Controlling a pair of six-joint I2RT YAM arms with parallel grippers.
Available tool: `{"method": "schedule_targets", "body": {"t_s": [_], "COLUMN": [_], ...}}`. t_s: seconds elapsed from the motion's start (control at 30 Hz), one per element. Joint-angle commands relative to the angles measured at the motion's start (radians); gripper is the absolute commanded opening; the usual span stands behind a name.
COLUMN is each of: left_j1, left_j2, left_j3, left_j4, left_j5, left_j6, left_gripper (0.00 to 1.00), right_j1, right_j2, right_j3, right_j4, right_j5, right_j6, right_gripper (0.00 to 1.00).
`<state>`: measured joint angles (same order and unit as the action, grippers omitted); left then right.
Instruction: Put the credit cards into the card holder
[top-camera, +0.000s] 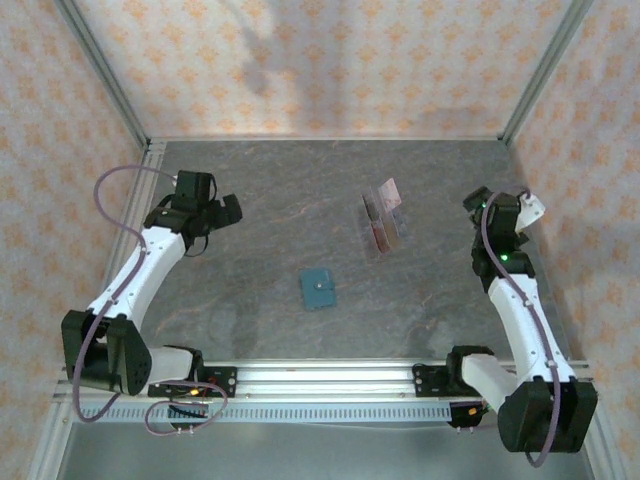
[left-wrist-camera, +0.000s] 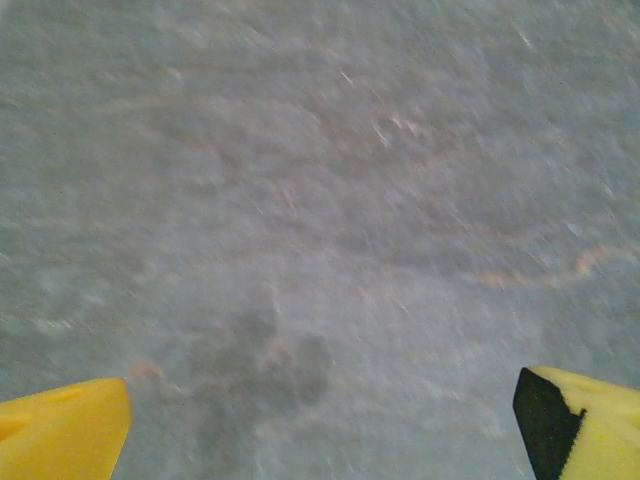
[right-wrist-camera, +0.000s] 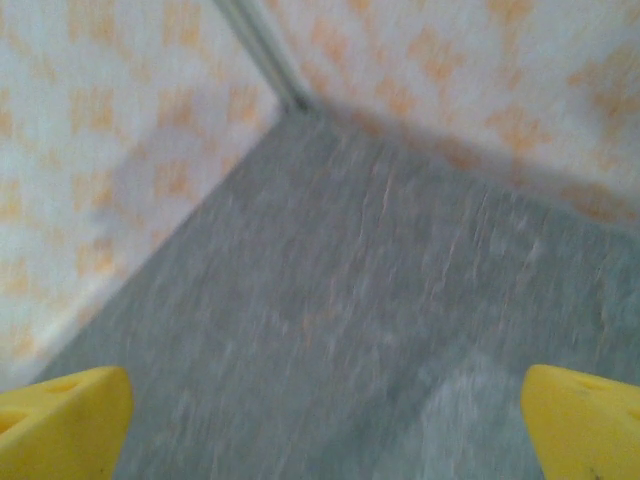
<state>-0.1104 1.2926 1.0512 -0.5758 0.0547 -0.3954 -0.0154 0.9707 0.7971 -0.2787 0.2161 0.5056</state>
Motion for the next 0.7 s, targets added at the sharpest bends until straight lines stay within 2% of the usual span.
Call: {"method": "schedule_targets", "body": {"t_s": [0.0,0.1,0.2,0.37,0.47,0.6,0.67], "left_j1": [-0.072,-0.138,-0.182,-0.247,-0.269,-0.28,-0.28], "left_j2": [-0.032,-0.021,0.011,0.106,0.18,0.268,0.302], "left_j3": [-0.021,-0.071,-0.131,-0.165,-0.148,-0.133,-0.128], "left_j4": [-0.098,-0.062,0.021,0.111,0.125,0.155,0.157], "left_j5": [0.17,0.287,0.424,0.559,0.595,0.623,0.617], "left_j6": [-0.041,-0.098,-0.179,-0.227,-0.238,-0.255,-0.254], "left_gripper": [0.97,0.89,0.78,0.58,0.45,0.41,0.4], "right_j1": [0.113,0.293,0.47,0.787,0.88,0.944,0.953], "right_j2": [-0.016,-0.01,0.034,0.202,0.352,0.501,0.549], "right_j3": [0.07,0.125,0.174,0.251,0.296,0.322,0.32], "right_j4": [-0.255,-0.388,-0.484,-0.506,-0.452,-0.345,-0.299], "right_j5": [-0.051,0.049,0.065,0.083,-0.002,-0.121,-0.173], "right_j6": [0.008,-0.015,0.019,0.095,0.103,0.104,0.108], "right_gripper": [0.99,0.99,0.99,0.83,0.74,0.6,0.59]}}
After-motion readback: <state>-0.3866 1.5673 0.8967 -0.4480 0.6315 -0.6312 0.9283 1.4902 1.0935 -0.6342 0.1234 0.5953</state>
